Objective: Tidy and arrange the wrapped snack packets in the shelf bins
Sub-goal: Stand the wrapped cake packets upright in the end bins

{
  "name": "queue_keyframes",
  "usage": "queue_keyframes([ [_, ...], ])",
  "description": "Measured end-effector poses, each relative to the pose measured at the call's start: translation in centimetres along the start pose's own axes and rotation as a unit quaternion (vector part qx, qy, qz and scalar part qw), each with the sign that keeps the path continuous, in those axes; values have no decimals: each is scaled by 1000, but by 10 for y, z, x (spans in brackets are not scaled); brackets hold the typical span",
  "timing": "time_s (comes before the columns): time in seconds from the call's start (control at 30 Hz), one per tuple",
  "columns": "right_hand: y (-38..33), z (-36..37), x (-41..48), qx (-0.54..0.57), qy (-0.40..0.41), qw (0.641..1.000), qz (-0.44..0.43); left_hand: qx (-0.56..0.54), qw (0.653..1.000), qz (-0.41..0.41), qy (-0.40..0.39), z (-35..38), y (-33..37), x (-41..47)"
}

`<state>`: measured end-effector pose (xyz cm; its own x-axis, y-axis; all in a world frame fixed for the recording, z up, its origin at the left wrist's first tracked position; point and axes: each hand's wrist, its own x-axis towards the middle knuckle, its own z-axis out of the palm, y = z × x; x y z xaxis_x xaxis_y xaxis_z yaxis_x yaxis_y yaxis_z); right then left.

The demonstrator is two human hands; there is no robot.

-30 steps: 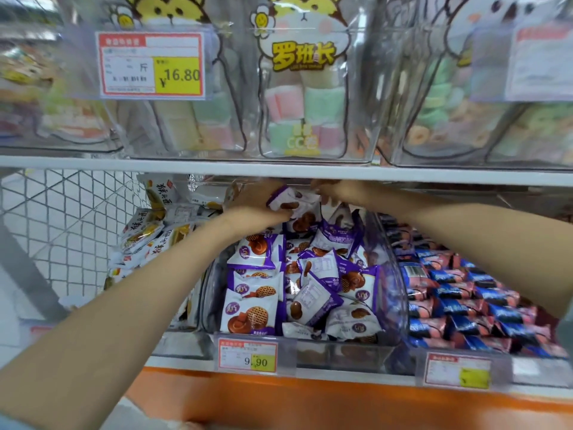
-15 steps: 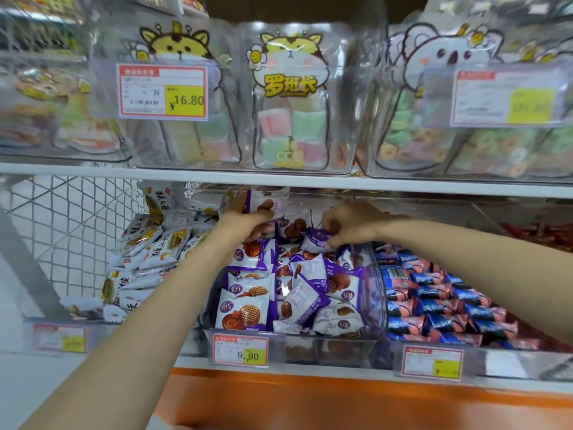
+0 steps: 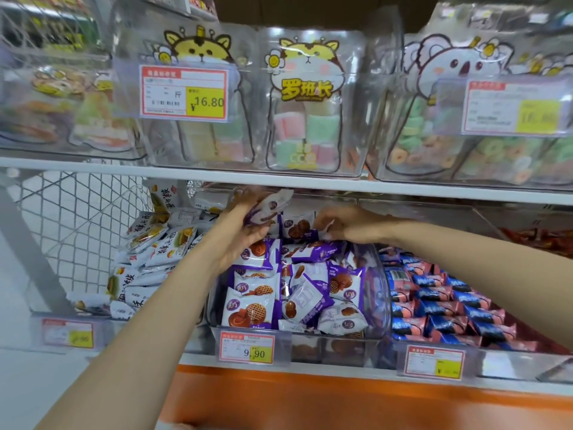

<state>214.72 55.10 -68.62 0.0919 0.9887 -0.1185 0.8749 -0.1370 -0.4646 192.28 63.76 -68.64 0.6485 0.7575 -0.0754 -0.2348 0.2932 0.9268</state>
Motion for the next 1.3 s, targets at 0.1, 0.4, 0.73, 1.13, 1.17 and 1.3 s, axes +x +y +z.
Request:
queue_keyframes([
  [0.1,-10,4,6,-66,-103,992,22,91,995,31,5,-1,-2,-1],
  [0.4,-23,9,14,-12,-108,989,98,261,953,147,41,-12,-6,2],
  [0.73,-27,4,15,-62,-109,989,83,171,968,137,124,-14,2,0],
  [1.13,-24,18,65,-115,84,988,54,96,987,45,116,-21,10,7],
  [1.17,-22,23,68,-119,90,987,54,90,987,50,126,-21,11,7],
  [1.3,-16,30,73,-148,107,982,45,113,978,91,151,-19,13,6],
])
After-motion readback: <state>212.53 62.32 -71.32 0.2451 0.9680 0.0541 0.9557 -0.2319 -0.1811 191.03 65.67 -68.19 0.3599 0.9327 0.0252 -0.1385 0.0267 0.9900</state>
